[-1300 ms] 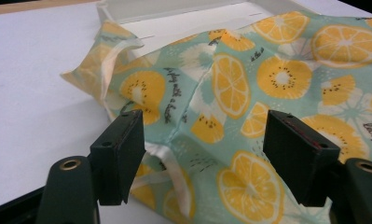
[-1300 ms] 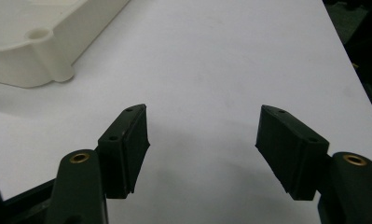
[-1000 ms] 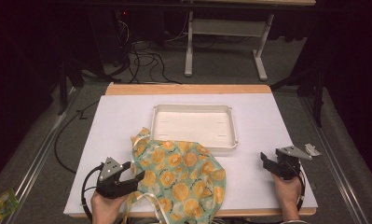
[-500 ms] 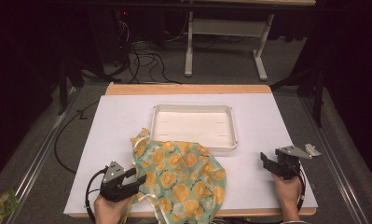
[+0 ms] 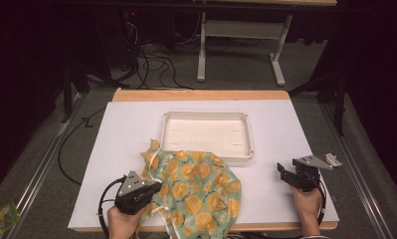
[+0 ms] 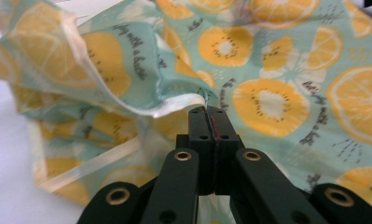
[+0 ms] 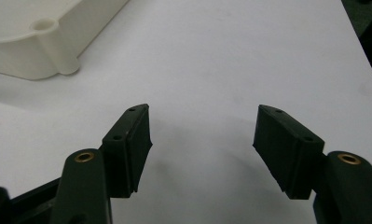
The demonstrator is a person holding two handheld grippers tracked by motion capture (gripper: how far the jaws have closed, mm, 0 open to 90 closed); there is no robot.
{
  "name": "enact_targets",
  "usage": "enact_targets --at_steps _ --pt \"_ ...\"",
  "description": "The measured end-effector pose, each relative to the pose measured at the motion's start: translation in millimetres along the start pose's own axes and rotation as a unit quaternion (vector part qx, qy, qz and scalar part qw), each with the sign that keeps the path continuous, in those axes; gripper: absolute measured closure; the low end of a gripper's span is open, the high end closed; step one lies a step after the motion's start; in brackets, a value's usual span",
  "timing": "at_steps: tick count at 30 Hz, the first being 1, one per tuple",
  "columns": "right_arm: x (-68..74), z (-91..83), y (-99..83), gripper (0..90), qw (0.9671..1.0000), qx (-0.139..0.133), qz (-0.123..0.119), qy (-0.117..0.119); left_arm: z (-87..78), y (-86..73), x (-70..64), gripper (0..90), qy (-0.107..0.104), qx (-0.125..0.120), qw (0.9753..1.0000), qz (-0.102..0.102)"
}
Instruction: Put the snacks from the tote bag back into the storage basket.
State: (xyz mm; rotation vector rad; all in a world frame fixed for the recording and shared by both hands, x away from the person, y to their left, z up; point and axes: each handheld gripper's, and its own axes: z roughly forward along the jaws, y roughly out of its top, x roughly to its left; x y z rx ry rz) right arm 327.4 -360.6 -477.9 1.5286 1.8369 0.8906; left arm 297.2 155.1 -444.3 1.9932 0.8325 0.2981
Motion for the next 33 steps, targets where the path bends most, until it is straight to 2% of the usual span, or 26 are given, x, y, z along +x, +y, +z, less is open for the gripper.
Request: enact_targets --at_steps 3,9,10,11,15,20,23,24,25,27,28,30,31,32,33 --pt "0.3 0.3 0.2 37.0 1.0 0.002 -0.004 0.001 2.4 7.0 -3.2 90.0 -0.009 -0.002 0.9999 0.008" --pt "0.1 -1.6 0.0 33.5 0.9993 0.002 -0.013 0.036 5.6 22.7 -8.6 90.0 -0.02 -0.02 0.9995 0.015" --pt "0.1 -1.6 0.0 33.5 0.9993 0.002 -0.013 0.036 5.6 22.7 -8.6 90.0 -0.02 -0.02 0.9995 0.015" --pt "0.2 -2.3 -0.2 34.7 0.9989 0.002 -0.013 0.045 6.3 25.8 -9.4 90.0 -0.021 -0.023 0.9994 0.017" --pt "3.4 -2.3 0.2 40.1 0.9983 0.006 -0.031 0.05 6.7 29.5 -10.2 90.0 -0.023 -0.025 0.9993 0.017" --pt "4.7 -3.8 0.4 44.5 0.9979 0.006 -0.03 0.058 5.2 33.4 -8.4 90.0 -0.023 -0.031 0.9991 0.015" --pt "12.1 -11.1 0.5 49.3 0.9961 0.003 -0.036 0.08 3.5 37.1 -8.0 90.0 -0.022 -0.038 0.9989 0.015" --pt "12.1 -11.1 0.5 49.3 0.9961 0.003 -0.036 0.08 3.5 37.1 -8.0 90.0 -0.022 -0.038 0.9989 0.015" --pt "19.4 -16.4 1.8 52.0 0.9944 -0.002 -0.045 0.095 3.6 39.6 -8.9 90.0 -0.019 -0.041 0.9988 0.016" --pt "28.0 -22.4 4.3 55.6 0.9925 -0.012 -0.056 0.108 3.8 41.0 -10.0 90.0 -0.013 -0.04 0.9989 0.021" --pt "28.0 -22.4 4.3 55.6 0.9925 -0.012 -0.056 0.108 4.3 42.3 -11.4 90.0 -0.01 -0.04 0.9988 0.025" --pt "36.9 -27.6 7.7 57.9 0.9895 -0.021 -0.073 0.123 5.3 44.6 -12.9 90.0 -0.013 -0.042 0.9986 0.028" --pt "46.5 -32.2 11.9 58.7 0.9871 -0.02 -0.076 0.14 5.9 46.4 -13.6 90.0 -0.016 -0.044 0.9985 0.027" --pt "46.5 -32.2 11.9 58.7 0.9871 -0.02 -0.076 0.14 5.9 46.4 -13.6 90.0 -0.016 -0.044 0.9985 0.027" --pt "56.0 -36.6 16.3 59.1 0.9837 -0.025 -0.083 0.158 6.2 48.0 -13.0 90.0 -0.019 -0.047 0.9984 0.025"
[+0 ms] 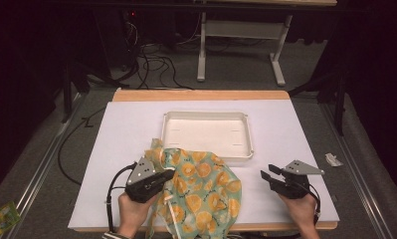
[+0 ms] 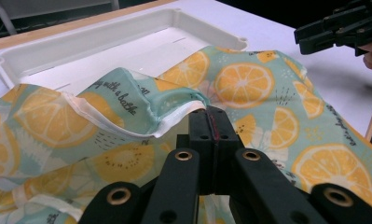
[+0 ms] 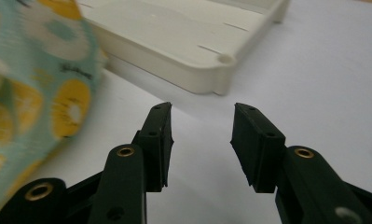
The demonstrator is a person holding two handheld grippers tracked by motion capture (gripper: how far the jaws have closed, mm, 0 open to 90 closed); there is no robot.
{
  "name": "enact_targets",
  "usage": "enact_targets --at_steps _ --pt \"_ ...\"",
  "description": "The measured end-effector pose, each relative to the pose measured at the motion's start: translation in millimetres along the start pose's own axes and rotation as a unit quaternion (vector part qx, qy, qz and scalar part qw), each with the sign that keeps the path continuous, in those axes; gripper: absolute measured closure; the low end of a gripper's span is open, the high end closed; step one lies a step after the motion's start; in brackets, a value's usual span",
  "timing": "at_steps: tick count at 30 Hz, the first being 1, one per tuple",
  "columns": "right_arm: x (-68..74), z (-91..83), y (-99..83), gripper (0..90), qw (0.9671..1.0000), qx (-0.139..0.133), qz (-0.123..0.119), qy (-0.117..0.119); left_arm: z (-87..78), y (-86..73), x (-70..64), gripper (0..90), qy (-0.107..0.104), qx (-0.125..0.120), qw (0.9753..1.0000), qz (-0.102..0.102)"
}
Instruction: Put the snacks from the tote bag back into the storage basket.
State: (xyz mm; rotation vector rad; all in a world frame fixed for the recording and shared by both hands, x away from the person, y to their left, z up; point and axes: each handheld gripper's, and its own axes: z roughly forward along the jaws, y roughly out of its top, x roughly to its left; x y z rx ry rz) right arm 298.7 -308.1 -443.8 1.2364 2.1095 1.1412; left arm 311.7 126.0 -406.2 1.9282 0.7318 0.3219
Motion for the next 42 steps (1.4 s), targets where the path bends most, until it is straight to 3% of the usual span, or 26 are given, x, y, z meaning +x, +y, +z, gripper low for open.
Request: enact_targets --at_steps 5,10,19,27,30,31,32,37,42 --pt "18.9 -1.4 12.5 57.6 0.9993 -0.009 -0.021 0.031 0.6 2.7 -1.0 90.0 0.016 0.002 0.9998 0.006" --pt "46.5 0.1 26.8 55.2 0.9964 -0.014 -0.05 0.068 3.2 3.6 -0.8 90.0 0.014 0.002 0.9999 0.008" --pt "68.7 13.1 34.6 55.3 0.9925 0.001 -0.081 0.092 3.5 5.2 -0.4 90.0 0.011 0.002 0.9999 0.007" --pt "72.9 22.2 37.1 67.2 0.9904 0.016 -0.092 0.101 1.4 8.2 -0.8 90.0 0.008 -0.005 0.9999 0.006" --pt "68.4 26.6 34.3 81.6 0.9905 0.026 -0.086 0.104 1.7 7.3 -0.4 90.0 0.006 -0.007 1.0 0.002" --pt "68.4 26.6 34.3 81.6 0.9905 0.026 -0.086 0.104 1.7 7.3 -0.4 90.0 0.006 -0.007 1.0 0.002" --pt "67.0 26.5 33.0 89.6 0.9906 0.026 -0.085 0.104 1.2 7.4 -0.5 90.0 0.006 -0.008 0.9999 0.001" --pt "63.6 22.4 33.5 90.0 0.9909 0.013 -0.091 0.098 -2.0 9.0 -1.0 90.0 0.002 -0.018 0.9998 0.0" --pt "52.2 18.1 33.9 90.0 0.9934 0.003 -0.072 0.089 -5.5 13.3 -2.6 90.0 0.0 -0.026 0.9997 0.002"
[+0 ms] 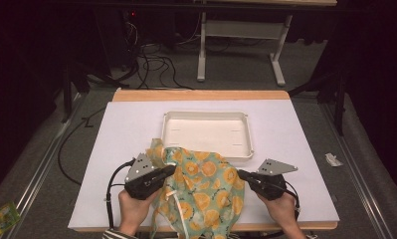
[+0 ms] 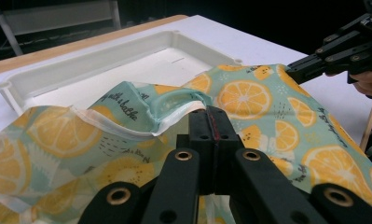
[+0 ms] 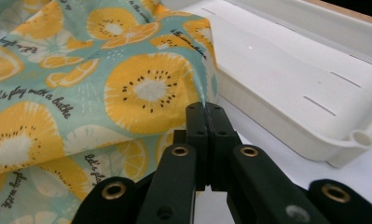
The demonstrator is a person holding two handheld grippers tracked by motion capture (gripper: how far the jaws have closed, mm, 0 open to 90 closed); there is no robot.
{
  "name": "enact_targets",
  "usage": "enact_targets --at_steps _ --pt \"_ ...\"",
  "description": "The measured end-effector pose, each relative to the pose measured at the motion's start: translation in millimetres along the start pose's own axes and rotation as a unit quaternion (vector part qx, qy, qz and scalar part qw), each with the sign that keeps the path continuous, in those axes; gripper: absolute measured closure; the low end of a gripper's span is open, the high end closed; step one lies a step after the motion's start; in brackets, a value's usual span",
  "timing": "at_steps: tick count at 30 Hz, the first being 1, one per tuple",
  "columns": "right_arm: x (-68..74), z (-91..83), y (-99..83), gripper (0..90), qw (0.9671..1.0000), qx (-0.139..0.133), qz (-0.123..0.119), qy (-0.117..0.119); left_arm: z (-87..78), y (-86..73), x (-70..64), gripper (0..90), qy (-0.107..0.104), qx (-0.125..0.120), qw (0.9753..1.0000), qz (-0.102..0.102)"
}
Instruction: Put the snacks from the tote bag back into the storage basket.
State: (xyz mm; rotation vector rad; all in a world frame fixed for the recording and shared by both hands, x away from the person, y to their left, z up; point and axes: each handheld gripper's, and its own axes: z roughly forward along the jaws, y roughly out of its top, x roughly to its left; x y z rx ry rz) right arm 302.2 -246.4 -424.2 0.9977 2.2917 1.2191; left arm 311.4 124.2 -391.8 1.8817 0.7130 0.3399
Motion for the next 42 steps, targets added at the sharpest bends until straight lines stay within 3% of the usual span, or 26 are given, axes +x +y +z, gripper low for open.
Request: enact_targets --at_steps 13,20,26,31,37,42 --pt "-20.8 2.9 -9.9 90.0 0.9993 0.006 0.028 -0.021 0.3 10.0 -1.4 90.0 -0.008 -0.02 0.9998 -0.002" --pt "-29.6 10.4 -16.4 90.0 0.998 0.033 0.038 -0.039 6.1 15.2 -2.9 89.9 -0.006 -0.019 0.9998 0.006" --pt "-39.2 20.3 -23.5 90.0 0.9948 0.059 0.058 -0.058 13.2 12.4 -0.1 90.0 -0.007 -0.017 0.9998 -0.001" --pt "-42.4 27.6 -28.1 87.9 0.9934 0.072 0.066 -0.06 16.1 10.0 0.7 90.0 -0.011 -0.015 0.9998 -0.004" --pt "-35.1 14.2 -24.6 75.9 0.995 0.045 0.064 -0.061 19.5 10.6 -2.6 90.0 -0.016 -0.015 0.9998 0.0" --pt "-21.3 -11.7 -15.2 67.1 0.9975 0.013 0.039 -0.057 21.8 11.1 -5.0 90.0 -0.018 -0.012 0.9998 0.002"
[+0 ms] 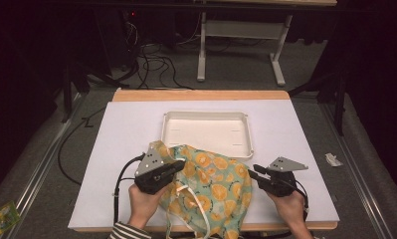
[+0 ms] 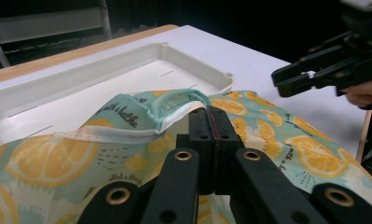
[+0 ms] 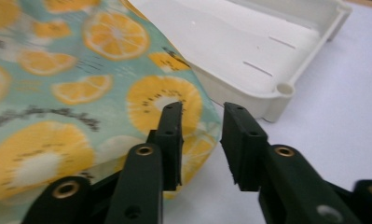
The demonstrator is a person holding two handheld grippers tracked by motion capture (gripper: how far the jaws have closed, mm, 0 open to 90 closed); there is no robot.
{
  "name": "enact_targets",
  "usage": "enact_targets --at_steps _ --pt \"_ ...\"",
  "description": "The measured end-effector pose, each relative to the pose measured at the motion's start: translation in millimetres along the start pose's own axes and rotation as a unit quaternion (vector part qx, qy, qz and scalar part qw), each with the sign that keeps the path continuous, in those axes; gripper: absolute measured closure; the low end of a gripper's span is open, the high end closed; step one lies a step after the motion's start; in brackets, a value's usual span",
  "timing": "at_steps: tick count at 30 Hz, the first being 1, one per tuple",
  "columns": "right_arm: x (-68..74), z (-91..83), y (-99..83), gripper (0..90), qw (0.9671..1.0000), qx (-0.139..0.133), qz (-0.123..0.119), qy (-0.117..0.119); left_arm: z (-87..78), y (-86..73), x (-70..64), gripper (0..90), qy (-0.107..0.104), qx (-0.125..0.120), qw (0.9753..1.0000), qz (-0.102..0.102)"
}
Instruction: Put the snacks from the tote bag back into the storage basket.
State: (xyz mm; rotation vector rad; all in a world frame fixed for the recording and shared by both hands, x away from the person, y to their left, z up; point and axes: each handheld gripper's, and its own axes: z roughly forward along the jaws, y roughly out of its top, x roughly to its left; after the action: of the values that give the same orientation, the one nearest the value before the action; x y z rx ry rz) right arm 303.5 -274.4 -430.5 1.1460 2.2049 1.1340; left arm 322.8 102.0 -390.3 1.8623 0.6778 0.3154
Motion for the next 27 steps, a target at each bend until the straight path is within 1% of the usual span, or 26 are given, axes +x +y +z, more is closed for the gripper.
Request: enact_targets --at_steps 1,2,3,4,5,6,7,8,9,10,11,12,13,15,16,17,18,19,20,21,22,24,26,27 --pt "0.0 0.0 0.0 67.1 1.0 0.0 0.0 0.0 0.0 0.0 0.0 90.0 0.0 0.0 1.0 0.0" --pt "8.0 -7.0 2.6 64.3 0.9999 -0.006 -0.008 0.01 -0.2 0.2 -0.3 90.0 0.0 0.0 1.0 0.0" --pt "8.0 -7.0 2.6 64.3 0.9999 -0.006 -0.008 0.01 -0.6 0.5 -0.4 90.0 0.0 0.001 1.0 0.001" --pt "18.6 -12.4 4.6 60.5 0.9995 -0.011 -0.02 0.022 -1.3 1.1 -0.6 90.0 0.001 0.0 1.0 0.002" --pt "18.6 -12.4 4.6 60.5 0.9995 -0.011 -0.02 0.022 -1.3 1.1 -0.6 90.0 0.001 0.0 1.0 0.002" --pt "29.6 -15.3 5.4 57.7 0.9987 -0.017 -0.032 0.037 -1.5 1.3 -0.6 90.0 0.001 0.0 1.0 0.002" --pt "29.6 -15.3 5.4 57.7 0.9987 -0.017 -0.032 0.037 -1.6 1.5 -0.6 90.0 0.002 0.0 1.0 0.002" --pt "40.2 -15.9 6.0 56.2 0.9976 -0.016 -0.043 0.051 -1.5 2.0 -0.7 90.0 0.001 -0.001 1.0 0.003" --pt "40.2 -15.9 6.0 56.2 0.9976 -0.016 -0.043 0.051 -1.5 2.0 -0.7 90.0 0.001 -0.001 1.0 0.003" --pt "49.9 -14.4 6.7 53.5 0.9966 -0.013 -0.053 0.061 -1.2 2.3 -1.2 90.0 0.001 0.0 1.0 0.005" --pt "49.9 -14.4 6.7 53.5 0.9966 -0.013 -0.053 0.061 -1.2 2.3 -1.2 90.0 0.001 0.0 1.0 0.005" --pt "54.2 -12.6 6.9 52.1 0.9962 -0.01 -0.055 0.067 -0.8 2.4 -1.3 90.0 0.0 0.0 1.0 0.005" --pt "58.1 -9.4 6.9 50.7 0.9957 -0.006 -0.062 0.068 -0.5 2.4 -1.3 90.0 -0.001 -0.001 1.0 0.005" --pt "61.0 -3.5 5.9 47.6 0.9954 -0.002 -0.065 0.07 0.2 2.4 -1.6 90.0 -0.002 -0.003 1.0 0.004" --pt "62.1 3.7 3.7 45.3 0.9952 0.011 -0.054 0.081 0.4 2.3 -1.8 90.0 -0.002 -0.003 1.0 0.004" --pt "62.1 3.7 3.7 45.3 0.9952 0.011 -0.054 0.081 0.5 2.2 -1.9 90.0 -0.003 -0.002 1.0 0.004" --pt "62.8 9.1 1.2 44.8 0.9949 0.018 -0.053 0.084 0.6 2.1 -2.2 90.0 -0.004 0.001 1.0 0.006" --pt "62.9 12.9 -0.7 44.8 0.9952 0.023 -0.054 0.079 1.1 2.0 -2.4 90.0 -0.005 0.001 1.0 0.006" --pt "62.9 12.9 -0.7 44.8 0.9952 0.023 -0.054 0.079 1.1 2.0 -2.4 89.9 -0.005 0.001 1.0 0.006" --pt "61.1 20.4 -5.1 44.9 0.9954 0.037 -0.054 0.07 1.5 1.7 -2.8 89.9 -0.006 0.002 0.9999 0.008" --pt "61.1 20.4 -5.1 44.9 0.9954 0.037 -0.054 0.07 1.5 1.7 -2.8 89.9 -0.006 0.002 0.9999 0.008" --pt "59.3 27.2 -10.0 45.0 0.9958 0.049 -0.047 0.062 2.1 1.0 -3.0 89.8 -0.006 0.002 1.0 0.008" --pt "56.9 34.3 -16.0 45.9 0.9953 0.067 -0.041 0.058 2.8 0.5 -3.5 89.6 -0.007 0.005 0.9999 0.008" --pt "56.4 36.3 -17.5 46.6 0.9951 0.071 -0.04 0.056 4.0 -0.1 -4.2 89.4 -0.007 0.006 0.9999 0.009"
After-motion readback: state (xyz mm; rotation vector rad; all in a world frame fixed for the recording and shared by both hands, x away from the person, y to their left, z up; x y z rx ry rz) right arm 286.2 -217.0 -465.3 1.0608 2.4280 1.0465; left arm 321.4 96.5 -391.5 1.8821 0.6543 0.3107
